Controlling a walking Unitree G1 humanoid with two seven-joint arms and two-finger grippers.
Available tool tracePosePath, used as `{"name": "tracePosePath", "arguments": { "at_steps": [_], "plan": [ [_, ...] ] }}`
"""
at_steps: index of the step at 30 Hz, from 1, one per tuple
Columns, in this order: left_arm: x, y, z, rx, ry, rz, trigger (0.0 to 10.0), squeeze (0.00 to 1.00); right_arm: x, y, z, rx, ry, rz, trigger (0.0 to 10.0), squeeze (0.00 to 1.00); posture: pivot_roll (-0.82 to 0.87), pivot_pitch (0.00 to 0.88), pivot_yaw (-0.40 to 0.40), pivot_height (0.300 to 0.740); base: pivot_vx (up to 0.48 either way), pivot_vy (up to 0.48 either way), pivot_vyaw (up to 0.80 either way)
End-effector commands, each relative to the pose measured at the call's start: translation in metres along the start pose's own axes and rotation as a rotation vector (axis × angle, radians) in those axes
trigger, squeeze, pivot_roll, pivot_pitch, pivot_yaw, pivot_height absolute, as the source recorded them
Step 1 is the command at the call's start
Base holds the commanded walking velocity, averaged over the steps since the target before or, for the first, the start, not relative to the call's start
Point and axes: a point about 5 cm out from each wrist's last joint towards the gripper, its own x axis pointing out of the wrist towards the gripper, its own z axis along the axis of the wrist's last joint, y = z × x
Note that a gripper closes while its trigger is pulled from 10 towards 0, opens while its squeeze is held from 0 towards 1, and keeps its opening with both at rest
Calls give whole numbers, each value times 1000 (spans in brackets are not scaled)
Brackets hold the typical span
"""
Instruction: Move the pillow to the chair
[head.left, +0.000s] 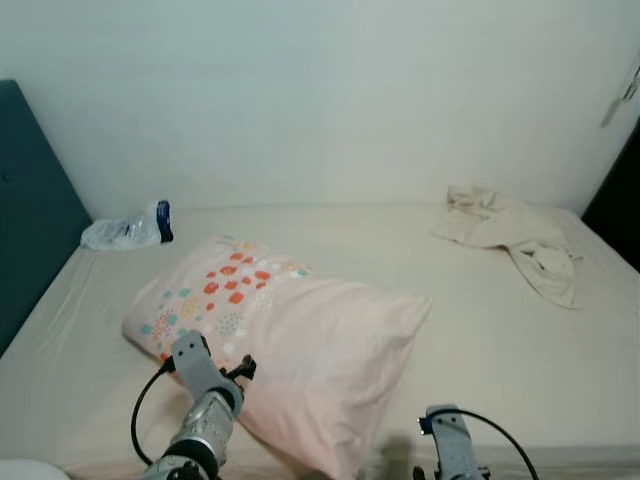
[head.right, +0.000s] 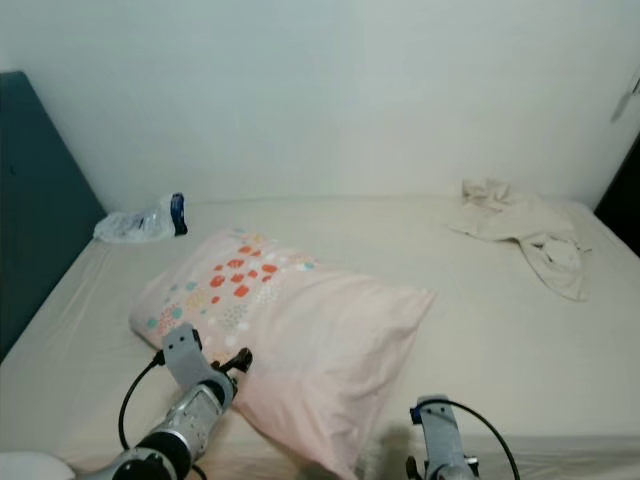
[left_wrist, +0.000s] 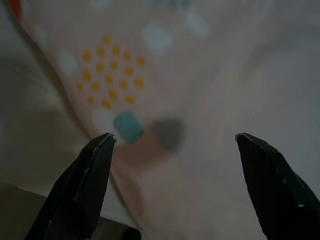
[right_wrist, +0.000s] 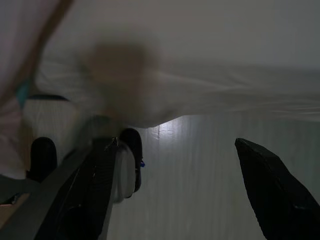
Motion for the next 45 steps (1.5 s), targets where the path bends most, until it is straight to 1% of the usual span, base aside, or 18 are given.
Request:
{"name": "tracePosePath", "arguments": {
  "at_steps": [1, 6, 7, 8, 9, 14, 19, 22, 25, 26, 29, 36, 37, 38, 39, 43, 44, 45],
  "plan": [
    [0, -1, -4, -3, 24, 2, 10000, 0, 0, 3, -1, 19, -2, 9, 10000, 0, -110, 0, 45, 615, 0, 0, 0],
    [0, -16, -6, -34, 43, -92, 10000, 0, 0, 5, -1, 21, -13, 24, 10000, 0, -117, 0, 46, 585, 0, 0, 0],
    [0, -19, -6, -40, 42, -114, 10000, 773, 0, 6, -1, 23, -15, 31, 10000, 0, -120, 0, 46, 580, 0, 0, 0],
    [0, -21, -6, -44, 41, -128, 10000, 773, 0, 7, -1, 24, -17, 36, 10000, 0, -120, 0, 46, 576, 0, 0, 0],
    [0, -26, -5, -70, 37, -170, 10000, 1000, 0, 9, -1, 27, -23, 50, 10000, 0, -123, 0, 46, 566, 0, 0, 0],
    [1, -36, 0, -113, 11, -231, 10000, 1000, 0, 13, 0, 31, -31, 72, 10000, 0, -124, 0, 46, 546, 0, 0, 0],
    [3, -57, 30, -260, -88, -371, 10000, 1000, 0, 15, 2, 29, -50, 87, 10000, 0, -114, 0, 39, 531, 0, 0, 0],
    [3, -64, 40, -302, -110, -440, 10000, 1000, 0, 16, 2, 24, -54, 92, 10000, 0, -109, 0, 37, 531, 0, 0, 0],
    [3, -67, 42, -317, -114, -471, 10000, 1000, 0, 16, 2, 24, -56, 95, 10000, 0, -108, 0, 38, 531, 0, 0, 0],
    [2, -72, 44, -361, -114, -522, 10000, 1000, 0, 18, 2, 24, -58, 100, 10000, 0, -108, 0, 41, 531, 0, 0, 0],
    [1, -76, 43, -388, -108, -566, 10000, 1000, -1, 20, 1, 22, -58, 107, 10000, 0, -109, 0, 44, 531, 0, 0, 0],
    [1, -72, 33, -383, -75, -525, 10000, 1000, -1, 24, -4, 18, -45, 121, 10000, 0, -111, 0, 53, 531, 0, 0, 0],
    [0, -73, 30, -375, -58, -520, 10000, 349, -1, 24, -4, 19, -44, 122, 10000, 0, -111, 0, 52, 531, 0, 0, 0],
    [0, -73, 30, -375, -58, -520, 10000, 349, -1, 24, -4, 19, -44, 122, 10000, 0, -111, 0, 52, 531, 0, 0, 0],
    [0, -75, 27, -377, -47, -531, 10000, 0, -1, 24, -5, 19, -42, 122, 10000, 0, -110, 0, 52, 531, 0, 0, 0],
    [-3, -88, 24, -405, -37, -589, 10000, 0, -1, 25, -5, 8, -40, 125, 10000, 0, -109, 0, 51, 531, 0, 0, 0],
    [-4, -92, 24, -421, -37, -608, 3333, 0, -1, 25, -5, 7, -41, 126, 10000, 0, -109, 0, 50, 531, 0, 0, 0],
    [-5, -95, 23, -432, -36, -621, 3333, 0, -1, 25, -5, 6, -41, 126, 10000, 0, -109, 0, 50, 531, 0, 0, 0]
  ]
}}
